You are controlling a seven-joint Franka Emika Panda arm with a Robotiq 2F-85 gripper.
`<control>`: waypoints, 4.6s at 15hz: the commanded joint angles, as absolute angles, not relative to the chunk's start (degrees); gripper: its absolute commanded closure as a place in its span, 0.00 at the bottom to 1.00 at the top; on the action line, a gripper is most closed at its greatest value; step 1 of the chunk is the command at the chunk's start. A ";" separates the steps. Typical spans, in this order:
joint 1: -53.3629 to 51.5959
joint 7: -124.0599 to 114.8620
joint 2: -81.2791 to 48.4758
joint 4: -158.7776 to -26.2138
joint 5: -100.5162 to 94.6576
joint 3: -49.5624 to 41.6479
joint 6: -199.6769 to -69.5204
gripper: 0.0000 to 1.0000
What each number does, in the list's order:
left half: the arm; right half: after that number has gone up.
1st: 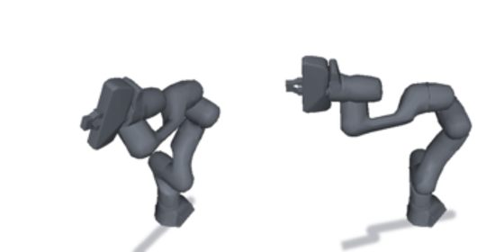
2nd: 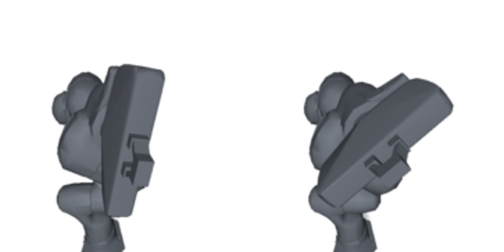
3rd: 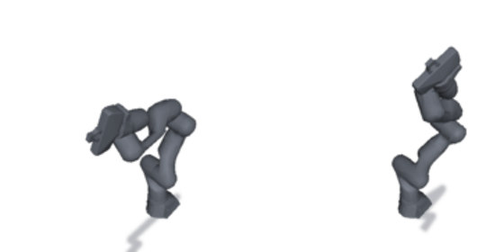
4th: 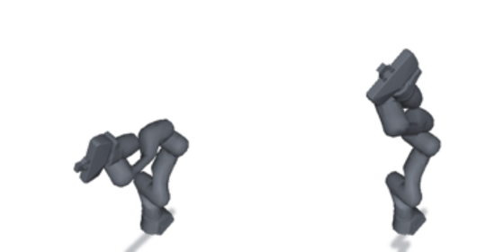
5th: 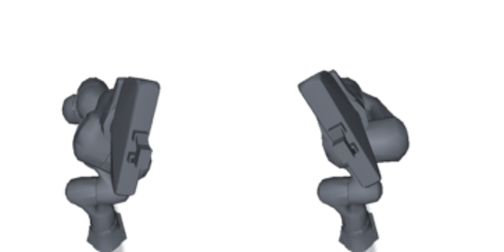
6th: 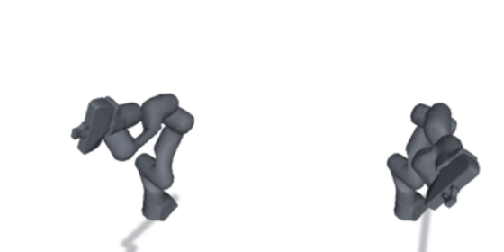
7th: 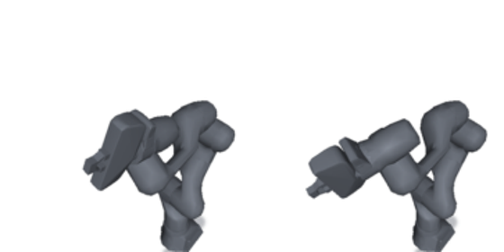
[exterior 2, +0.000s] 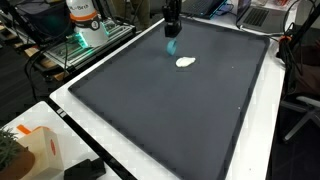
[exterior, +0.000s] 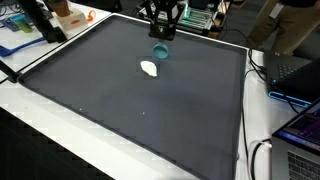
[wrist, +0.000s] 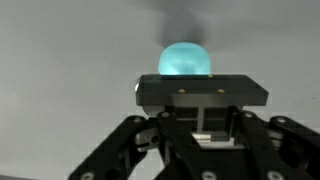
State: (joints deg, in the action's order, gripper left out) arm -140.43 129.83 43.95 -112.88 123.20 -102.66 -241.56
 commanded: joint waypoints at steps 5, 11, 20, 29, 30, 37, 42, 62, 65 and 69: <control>-140.06 128.39 41.90 -119.76 110.77 -97.16 -241.19 0.78; -140.33 126.77 42.43 -120.02 104.42 -98.52 -240.17 0.78; -140.01 127.29 48.00 -118.74 103.85 -102.33 -239.13 0.78; -139.94 123.47 53.01 -113.10 104.06 -108.90 -242.00 0.78; -139.86 122.26 53.25 -112.75 103.83 -109.22 -242.17 0.78; -131.46 118.21 50.67 -111.77 113.59 -94.99 -243.50 0.78; -125.61 120.81 39.24 -126.33 122.36 -82.47 -241.79 0.78; -122.18 113.93 40.36 -121.97 137.85 -71.15 -239.90 0.25; -121.85 114.94 39.92 -121.25 137.44 -70.31 -241.61 0.11; -119.60 121.19 36.04 -121.94 138.36 -71.69 -241.87 0.00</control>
State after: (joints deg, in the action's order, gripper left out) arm -122.31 116.09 39.51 -121.70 136.70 -70.55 -241.88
